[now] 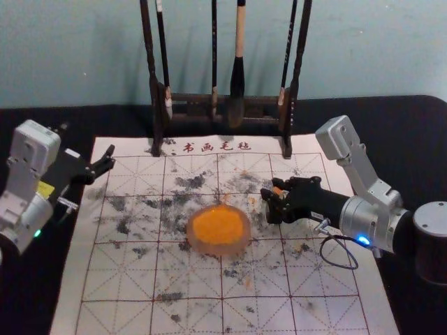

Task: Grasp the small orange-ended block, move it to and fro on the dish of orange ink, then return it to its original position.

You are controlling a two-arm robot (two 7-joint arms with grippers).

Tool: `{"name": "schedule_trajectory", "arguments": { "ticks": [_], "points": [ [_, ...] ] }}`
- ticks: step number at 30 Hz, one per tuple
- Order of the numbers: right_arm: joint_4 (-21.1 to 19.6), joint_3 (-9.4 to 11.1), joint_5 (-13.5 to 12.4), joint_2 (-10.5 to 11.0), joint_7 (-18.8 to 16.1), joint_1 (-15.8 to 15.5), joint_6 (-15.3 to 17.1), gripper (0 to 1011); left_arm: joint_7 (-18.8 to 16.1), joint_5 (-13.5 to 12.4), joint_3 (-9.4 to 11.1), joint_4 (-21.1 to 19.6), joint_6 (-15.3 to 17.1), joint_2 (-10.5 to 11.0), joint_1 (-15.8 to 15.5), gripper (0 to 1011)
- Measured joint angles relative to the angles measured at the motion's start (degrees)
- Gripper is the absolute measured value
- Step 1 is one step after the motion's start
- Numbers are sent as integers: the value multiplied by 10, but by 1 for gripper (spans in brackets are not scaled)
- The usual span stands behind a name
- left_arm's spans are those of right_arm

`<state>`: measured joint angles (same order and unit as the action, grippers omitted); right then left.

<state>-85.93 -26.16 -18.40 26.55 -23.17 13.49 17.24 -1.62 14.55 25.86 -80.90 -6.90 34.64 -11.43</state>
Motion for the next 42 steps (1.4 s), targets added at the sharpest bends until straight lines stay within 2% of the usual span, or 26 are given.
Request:
{"name": "schedule_trajectory", "arguments": {
  "ticks": [5, 6, 9, 10, 15, 16, 18, 20, 26, 28, 29, 30, 32, 35, 37, 38, 39, 42],
  "points": [
    [0, 0, 0, 0, 0, 0, 0, 407, 0, 0, 0, 0, 0, 0, 0, 1001],
    [0, 0, 0, 0, 0, 0, 0, 469, 0, 0, 0, 0, 0, 0, 0, 1001],
    [-1, 0, -1, 0, 0, 0, 0, 529, 0, 0, 0, 0, 0, 0, 0, 1001],
    [-1, 0, -1, 0, 0, 0, 0, 589, 0, 0, 0, 0, 0, 0, 0, 1001],
    [-1, 0, -1, 0, 0, 0, 0, 728, 0, 0, 0, 0, 0, 0, 0, 1001],
    [-1, 0, -1, 0, 0, 0, 0, 787, 0, 0, 0, 0, 0, 0, 0, 1001],
    [-1, 0, -1, 0, 0, 0, 0, 817, 0, 0, 0, 0, 0, 0, 0, 1001],
    [-1, 0, -1, 0, 0, 0, 0, 909, 0, 0, 0, 0, 0, 0, 0, 1001],
    [-1, 2, -1, 0, 0, -1, -3, 1002, 0, 0, 0, 0, 0, 0, 0, 1001],
    [-5, 10, -4, -3, 2, -6, -19, 1000, 0, 0, 0, 0, 0, 0, 0, 1001],
    [-11, 18, -6, -7, 6, -10, -40, 1000, 0, 0, 0, 0, 0, 0, 0, 1001],
    [-11, 18, -6, -7, 6, -10, -40, 1000, 0, 0, 0, 0, 0, 0, 0, 1001],
    [-21, 40, -10, -18, 21, -21, -89, 1000, 0, 0, 0, 0, 0, 0, 0, 1001],
    [-25, 58, -11, -29, 38, -29, -125, 1000, 0, 0, 0, 0, 0, 0, 0, 1001],
    [-24, 75, -5, -42, 63, -35, -161, 1000, 0, 0, 0, 0, 0, 0, 0, 1001],
    [-19, 84, 9, -50, 85, -38, -182, 1000, 0, 0, 0, 0, 0, 0, 0, 1001],
    [-19, 84, 9, -50, 85, -38, -182, 1000, 0, 0, 0, 0, 0, 0, 0, 1001],
    [0, 97, 37, -65, 129, -46, -198, 1000, 0, 0, 0, 0, 0, 0, 0, 1001]
  ]
}}
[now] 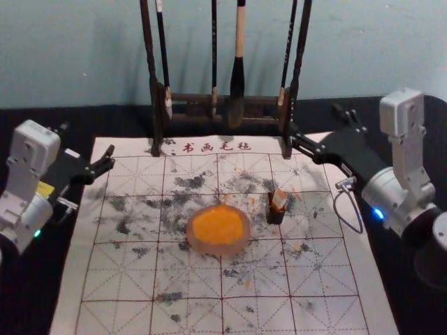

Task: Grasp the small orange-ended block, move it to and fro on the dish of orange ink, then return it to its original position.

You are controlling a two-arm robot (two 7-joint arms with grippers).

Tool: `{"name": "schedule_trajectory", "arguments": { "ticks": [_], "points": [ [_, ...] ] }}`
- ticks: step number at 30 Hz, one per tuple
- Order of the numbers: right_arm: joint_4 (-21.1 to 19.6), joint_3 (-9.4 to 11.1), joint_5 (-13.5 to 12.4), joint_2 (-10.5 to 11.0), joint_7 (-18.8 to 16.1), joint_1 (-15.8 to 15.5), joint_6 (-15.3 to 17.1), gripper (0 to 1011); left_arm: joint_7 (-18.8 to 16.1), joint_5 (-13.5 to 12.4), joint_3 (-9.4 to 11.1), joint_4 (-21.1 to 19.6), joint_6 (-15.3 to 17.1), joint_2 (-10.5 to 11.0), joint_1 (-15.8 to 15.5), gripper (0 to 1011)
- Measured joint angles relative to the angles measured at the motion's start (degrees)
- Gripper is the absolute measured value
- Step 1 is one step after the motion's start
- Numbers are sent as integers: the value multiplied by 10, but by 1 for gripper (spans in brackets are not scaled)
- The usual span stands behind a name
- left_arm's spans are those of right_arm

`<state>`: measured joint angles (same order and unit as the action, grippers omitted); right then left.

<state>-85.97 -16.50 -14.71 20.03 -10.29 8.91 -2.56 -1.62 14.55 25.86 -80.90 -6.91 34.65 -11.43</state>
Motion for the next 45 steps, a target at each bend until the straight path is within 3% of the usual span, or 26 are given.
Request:
{"name": "schedule_trajectory", "arguments": {
  "ticks": [6, 8, 15, 45],
  "points": [
    [24, -1, 27, -5, 17, -9, 14, 1000, 0, 0, 0, 0, 0, 0, 0, 1001],
    [34, -6, 40, -4, 17, -13, 39, 1002, 0, 0, 0, 0, 0, 0, 0, 1001],
    [49, -11, 59, -5, 15, -16, 65, 1000, 0, 0, 0, 0, 0, 0, 0, 1001],
    [47, -11, 57, -5, 15, -16, 63, 1000, 0, 0, 0, 0, 0, 0, 0, 1001]
  ]
}}
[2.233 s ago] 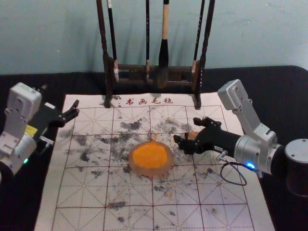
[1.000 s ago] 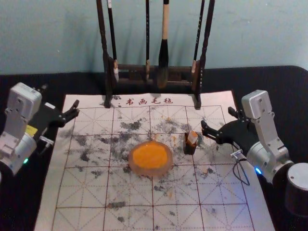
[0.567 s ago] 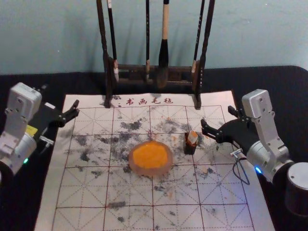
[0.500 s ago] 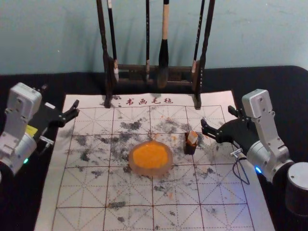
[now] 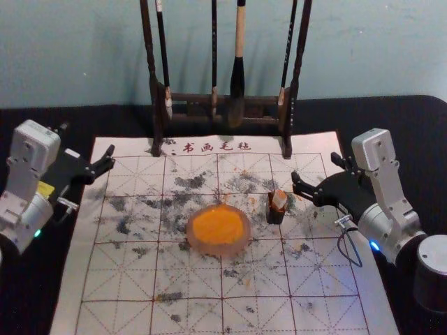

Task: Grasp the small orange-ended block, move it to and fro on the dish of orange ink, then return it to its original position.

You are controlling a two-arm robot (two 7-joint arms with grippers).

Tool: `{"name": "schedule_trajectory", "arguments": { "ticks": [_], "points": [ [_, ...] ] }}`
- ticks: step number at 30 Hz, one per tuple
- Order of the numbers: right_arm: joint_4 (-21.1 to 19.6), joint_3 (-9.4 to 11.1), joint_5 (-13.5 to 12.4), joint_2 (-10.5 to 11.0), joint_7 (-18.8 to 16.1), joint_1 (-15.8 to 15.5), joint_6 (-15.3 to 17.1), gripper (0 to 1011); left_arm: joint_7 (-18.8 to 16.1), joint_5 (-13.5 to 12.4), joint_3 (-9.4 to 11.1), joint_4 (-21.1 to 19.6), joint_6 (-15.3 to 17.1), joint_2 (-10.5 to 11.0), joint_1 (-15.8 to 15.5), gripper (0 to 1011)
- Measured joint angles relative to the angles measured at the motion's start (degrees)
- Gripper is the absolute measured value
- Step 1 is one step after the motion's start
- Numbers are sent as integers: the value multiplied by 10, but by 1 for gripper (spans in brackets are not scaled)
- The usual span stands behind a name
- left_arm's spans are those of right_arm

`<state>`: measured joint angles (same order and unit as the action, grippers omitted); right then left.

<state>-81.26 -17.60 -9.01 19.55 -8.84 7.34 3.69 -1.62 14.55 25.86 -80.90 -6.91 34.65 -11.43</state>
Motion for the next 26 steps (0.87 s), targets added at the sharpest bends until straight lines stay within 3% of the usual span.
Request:
{"name": "schedule_trajectory", "arguments": {
  "ticks": [26],
  "points": [
    [0, 0, -1, 0, 0, 0, -1, 1000, 0, 0, 0, 0, 0, 0, 0, 1001]
  ]
}}
